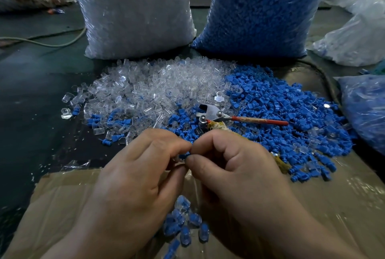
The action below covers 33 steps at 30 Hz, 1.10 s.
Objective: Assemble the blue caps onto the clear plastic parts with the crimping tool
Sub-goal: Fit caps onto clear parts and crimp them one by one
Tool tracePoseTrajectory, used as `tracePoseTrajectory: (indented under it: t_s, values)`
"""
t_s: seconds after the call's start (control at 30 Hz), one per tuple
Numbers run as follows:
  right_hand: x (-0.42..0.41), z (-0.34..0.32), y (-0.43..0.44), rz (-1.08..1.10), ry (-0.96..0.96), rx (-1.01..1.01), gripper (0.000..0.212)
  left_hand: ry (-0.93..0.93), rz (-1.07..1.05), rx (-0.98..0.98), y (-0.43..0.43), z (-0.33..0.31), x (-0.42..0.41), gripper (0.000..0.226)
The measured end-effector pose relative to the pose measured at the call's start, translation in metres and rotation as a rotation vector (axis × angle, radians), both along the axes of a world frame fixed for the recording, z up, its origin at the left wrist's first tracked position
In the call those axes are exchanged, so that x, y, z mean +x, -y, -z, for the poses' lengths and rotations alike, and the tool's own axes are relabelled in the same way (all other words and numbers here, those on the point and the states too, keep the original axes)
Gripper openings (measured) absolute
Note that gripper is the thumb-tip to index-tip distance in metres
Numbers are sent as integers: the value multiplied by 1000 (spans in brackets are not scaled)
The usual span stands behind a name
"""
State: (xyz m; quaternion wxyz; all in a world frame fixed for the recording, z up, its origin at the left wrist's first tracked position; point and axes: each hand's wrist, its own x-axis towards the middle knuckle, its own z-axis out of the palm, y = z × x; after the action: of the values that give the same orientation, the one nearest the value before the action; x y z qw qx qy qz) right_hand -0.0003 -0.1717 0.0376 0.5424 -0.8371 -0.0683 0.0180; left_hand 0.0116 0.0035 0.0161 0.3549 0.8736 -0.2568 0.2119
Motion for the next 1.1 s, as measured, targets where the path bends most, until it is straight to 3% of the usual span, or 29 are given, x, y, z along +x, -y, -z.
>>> tracePoseTrajectory:
  t_s: [0.1,0.17,0.3,0.37,0.53,0.7,0.93,1.1]
  values:
    - [2,-1,3,-2,-12,11,10,-44,27,-76,-2,0,-2,30]
    - [3,-1,4,1,5,28,12,-172,-9,-227,-2,1,-4,34]
    - [1,2,3,-21,260,-290,22,-382,1,-510,1,10,-1,37]
    - [0,2,2,-49,357,-409,21,-421,-10,-546,1,13,1,41]
    - [-1,2,-1,-84,486,-377,17,-566,-24,-582,-1,16,3,44]
    - [-1,3,0,-108,525,-493,19,-623,-50,-589,-2,14,2,35]
    - [-1,6,-1,-60,600,-476,29,-830,70,-900,3,7,4,25]
    - [1,9,1,-125,571,-512,21,-831,71,-873,7,6,2,29]
